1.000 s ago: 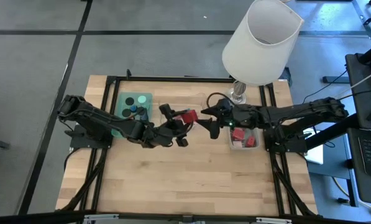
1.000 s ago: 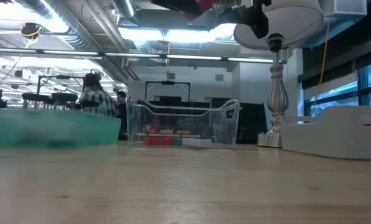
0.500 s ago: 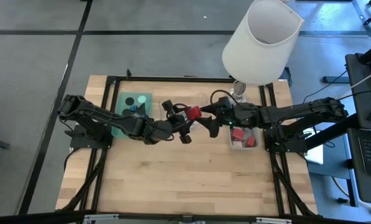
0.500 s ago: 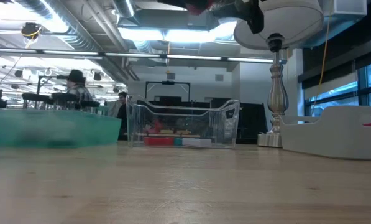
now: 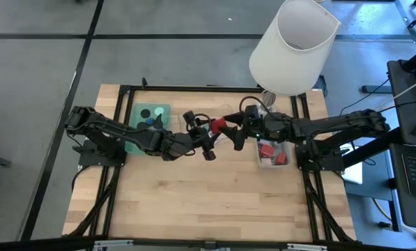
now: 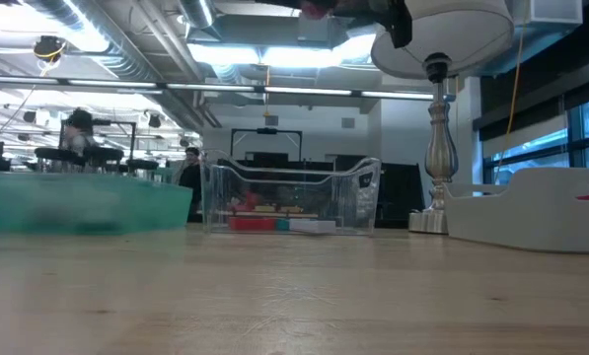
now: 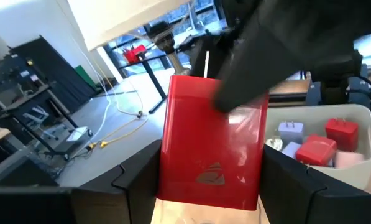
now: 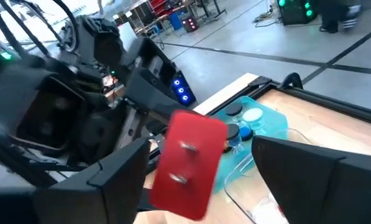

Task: Pick & Place Office items
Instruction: Put the red charger adapter into the gray bin

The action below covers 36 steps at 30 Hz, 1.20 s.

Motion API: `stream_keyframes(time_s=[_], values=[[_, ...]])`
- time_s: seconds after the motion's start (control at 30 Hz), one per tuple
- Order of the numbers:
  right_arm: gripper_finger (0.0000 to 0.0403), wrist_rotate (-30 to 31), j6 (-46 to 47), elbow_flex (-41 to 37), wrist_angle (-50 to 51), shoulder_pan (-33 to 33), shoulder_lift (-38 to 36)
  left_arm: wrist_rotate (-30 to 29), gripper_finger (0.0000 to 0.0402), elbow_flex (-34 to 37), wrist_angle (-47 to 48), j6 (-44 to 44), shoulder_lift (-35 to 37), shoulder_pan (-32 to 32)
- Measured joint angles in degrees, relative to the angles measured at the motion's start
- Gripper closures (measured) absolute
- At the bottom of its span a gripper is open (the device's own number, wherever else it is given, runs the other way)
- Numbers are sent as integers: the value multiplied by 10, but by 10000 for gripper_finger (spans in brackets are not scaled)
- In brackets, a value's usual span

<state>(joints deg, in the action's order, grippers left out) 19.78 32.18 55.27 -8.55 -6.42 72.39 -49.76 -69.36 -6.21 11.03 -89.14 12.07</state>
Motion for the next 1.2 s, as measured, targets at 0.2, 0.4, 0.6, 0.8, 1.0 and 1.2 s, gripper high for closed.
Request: stream_keyframes(time_s=[0.2, 0.4, 0.6, 0.8, 1.0, 1.2], values=[[145, 25, 32, 0, -3, 0, 18, -1, 180, 0, -29, 42, 0, -10], [160, 61, 33, 0, -9, 0, 23, 2, 180, 0, -25, 45, 0, -18], [187, 79, 19, 0, -13, -1, 23, -3, 180, 0, -15, 42, 0, -19], [240, 85, 17, 0, -15, 0, 23, 4, 180, 0, -13, 32, 0, -27], [277, 92, 21, 0, -16, 0, 25, 11, 180, 0, -14, 38, 0, -31], [277, 89, 10, 1, -16, 0, 25, 0, 166, 0, -26, 46, -1, -27]])
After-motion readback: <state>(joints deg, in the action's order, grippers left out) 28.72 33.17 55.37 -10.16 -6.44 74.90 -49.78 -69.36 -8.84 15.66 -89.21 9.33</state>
